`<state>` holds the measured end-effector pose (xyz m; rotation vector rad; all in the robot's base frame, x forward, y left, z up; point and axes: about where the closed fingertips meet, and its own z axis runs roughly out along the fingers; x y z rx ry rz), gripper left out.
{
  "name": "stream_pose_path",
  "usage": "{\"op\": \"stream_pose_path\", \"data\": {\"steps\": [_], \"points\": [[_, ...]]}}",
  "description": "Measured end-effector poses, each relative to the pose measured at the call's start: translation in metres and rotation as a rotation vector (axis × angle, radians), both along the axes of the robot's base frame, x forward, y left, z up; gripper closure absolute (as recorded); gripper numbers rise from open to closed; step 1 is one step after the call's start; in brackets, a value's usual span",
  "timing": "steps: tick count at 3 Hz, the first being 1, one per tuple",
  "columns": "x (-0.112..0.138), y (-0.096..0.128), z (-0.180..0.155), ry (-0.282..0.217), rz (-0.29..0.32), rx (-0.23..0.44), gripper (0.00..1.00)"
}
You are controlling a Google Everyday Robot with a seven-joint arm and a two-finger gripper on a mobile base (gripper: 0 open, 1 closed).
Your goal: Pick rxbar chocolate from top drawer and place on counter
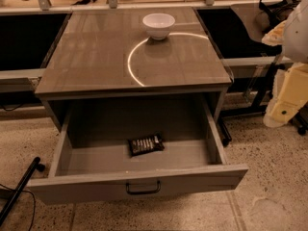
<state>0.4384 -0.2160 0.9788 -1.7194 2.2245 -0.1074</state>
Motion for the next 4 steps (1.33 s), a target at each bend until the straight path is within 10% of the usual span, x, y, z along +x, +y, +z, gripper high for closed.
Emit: {"op": "stream_pose_path", "data": {"steps": [2, 4], "points": [[-0.002, 0.008, -0.015, 0.012, 0.011, 0.039, 0.00], [-0.020, 0.060, -0.084, 0.095, 0.048, 0.223, 0.00]]}}
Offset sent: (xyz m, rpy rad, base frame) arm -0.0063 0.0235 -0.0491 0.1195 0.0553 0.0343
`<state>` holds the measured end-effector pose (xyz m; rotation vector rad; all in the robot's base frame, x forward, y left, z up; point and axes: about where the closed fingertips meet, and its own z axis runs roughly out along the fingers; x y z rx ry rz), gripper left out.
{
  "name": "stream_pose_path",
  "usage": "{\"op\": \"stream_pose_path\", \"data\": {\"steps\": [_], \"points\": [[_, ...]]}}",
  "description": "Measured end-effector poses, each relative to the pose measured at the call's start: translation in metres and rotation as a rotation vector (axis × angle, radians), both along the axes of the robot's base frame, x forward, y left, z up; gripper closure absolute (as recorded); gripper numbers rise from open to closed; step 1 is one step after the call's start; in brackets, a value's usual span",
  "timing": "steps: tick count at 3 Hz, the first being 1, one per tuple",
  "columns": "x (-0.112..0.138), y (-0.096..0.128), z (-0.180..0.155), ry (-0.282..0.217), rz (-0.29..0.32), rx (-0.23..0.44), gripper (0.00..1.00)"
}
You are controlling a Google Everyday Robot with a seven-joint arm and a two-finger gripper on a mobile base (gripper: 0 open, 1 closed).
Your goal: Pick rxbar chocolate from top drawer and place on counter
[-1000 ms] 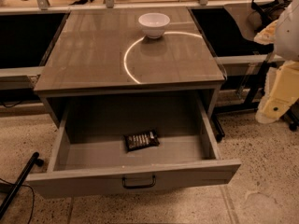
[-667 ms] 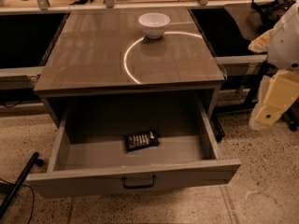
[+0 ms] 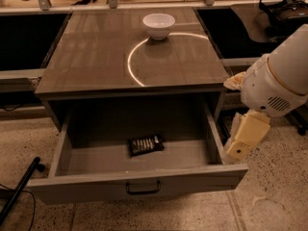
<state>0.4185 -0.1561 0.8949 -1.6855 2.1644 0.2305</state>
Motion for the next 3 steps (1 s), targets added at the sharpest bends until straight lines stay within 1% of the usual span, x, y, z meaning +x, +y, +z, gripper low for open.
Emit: {"op": "stream_pose_path", "data": {"steps": [1, 2, 3], "points": [[0.000, 0.000, 0.000, 0.000, 0.000, 0.001, 0.00], [0.013, 0.027, -0.043, 0.055, 0.031, 0.074, 0.00], [0.022, 0.049, -0.074, 0.090, 0.045, 0.116, 0.00]]}}
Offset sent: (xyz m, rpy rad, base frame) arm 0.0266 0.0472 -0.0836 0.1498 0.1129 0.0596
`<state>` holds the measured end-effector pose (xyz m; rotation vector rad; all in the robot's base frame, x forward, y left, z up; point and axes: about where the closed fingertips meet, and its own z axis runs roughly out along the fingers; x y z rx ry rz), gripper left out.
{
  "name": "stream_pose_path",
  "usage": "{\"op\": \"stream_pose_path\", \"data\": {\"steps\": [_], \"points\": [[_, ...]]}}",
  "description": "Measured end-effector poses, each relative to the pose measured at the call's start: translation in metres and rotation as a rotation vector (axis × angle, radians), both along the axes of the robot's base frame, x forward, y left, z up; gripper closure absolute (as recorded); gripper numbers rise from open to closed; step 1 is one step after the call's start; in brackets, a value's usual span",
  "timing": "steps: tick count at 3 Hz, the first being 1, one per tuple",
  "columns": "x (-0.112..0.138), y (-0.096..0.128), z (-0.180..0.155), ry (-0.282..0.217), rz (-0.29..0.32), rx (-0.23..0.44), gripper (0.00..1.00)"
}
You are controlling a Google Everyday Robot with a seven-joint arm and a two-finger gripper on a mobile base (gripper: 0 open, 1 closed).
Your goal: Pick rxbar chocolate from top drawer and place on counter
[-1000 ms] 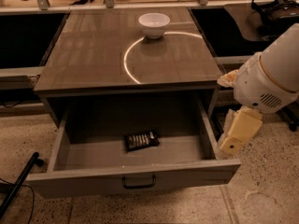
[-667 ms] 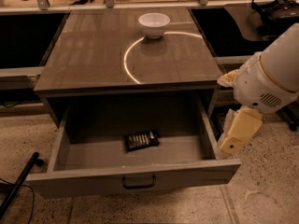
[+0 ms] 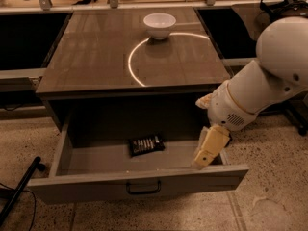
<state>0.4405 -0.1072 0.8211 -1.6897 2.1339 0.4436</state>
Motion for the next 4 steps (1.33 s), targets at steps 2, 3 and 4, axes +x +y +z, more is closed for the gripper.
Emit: {"op": "stream_pose_path", "data": {"steps": [2, 3, 4], "points": [[0.008, 0.028, -0.037, 0.048, 0.022, 0.033, 0.00], [0.020, 0.036, -0.047, 0.052, 0.035, 0.065, 0.00], [0.050, 0.045, -0.063, 0.023, 0.037, 0.133, 0.00]]}}
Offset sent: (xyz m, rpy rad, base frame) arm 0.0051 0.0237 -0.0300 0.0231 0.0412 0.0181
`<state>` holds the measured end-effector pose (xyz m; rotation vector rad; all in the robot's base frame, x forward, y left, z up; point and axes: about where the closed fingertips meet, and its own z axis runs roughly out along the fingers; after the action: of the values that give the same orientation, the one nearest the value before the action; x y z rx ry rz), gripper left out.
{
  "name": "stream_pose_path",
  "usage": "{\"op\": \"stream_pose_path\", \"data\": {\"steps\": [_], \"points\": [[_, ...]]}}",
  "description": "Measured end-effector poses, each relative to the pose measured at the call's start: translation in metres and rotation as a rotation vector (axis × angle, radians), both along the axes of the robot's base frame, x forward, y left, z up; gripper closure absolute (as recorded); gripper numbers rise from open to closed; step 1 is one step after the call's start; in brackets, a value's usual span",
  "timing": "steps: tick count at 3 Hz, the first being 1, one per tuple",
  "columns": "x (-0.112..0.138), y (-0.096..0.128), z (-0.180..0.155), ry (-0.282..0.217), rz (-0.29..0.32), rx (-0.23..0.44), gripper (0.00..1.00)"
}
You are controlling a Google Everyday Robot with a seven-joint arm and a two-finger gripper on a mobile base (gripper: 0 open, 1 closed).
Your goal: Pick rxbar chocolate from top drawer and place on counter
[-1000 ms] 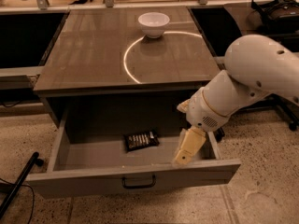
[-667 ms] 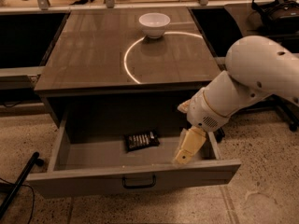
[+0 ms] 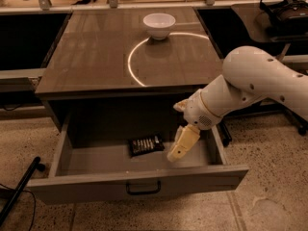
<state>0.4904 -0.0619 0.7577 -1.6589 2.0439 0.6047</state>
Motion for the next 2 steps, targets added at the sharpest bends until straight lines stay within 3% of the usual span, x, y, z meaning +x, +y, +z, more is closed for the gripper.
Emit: {"op": "stream_pose_path", "data": {"steps": [1, 2], "points": [[0.0533, 0.0223, -0.0435, -0.058, -0.030, 0.062, 0.00], [0.0537, 0.0288, -0.0488, -0.063, -0.019, 0.061, 0.00]]}}
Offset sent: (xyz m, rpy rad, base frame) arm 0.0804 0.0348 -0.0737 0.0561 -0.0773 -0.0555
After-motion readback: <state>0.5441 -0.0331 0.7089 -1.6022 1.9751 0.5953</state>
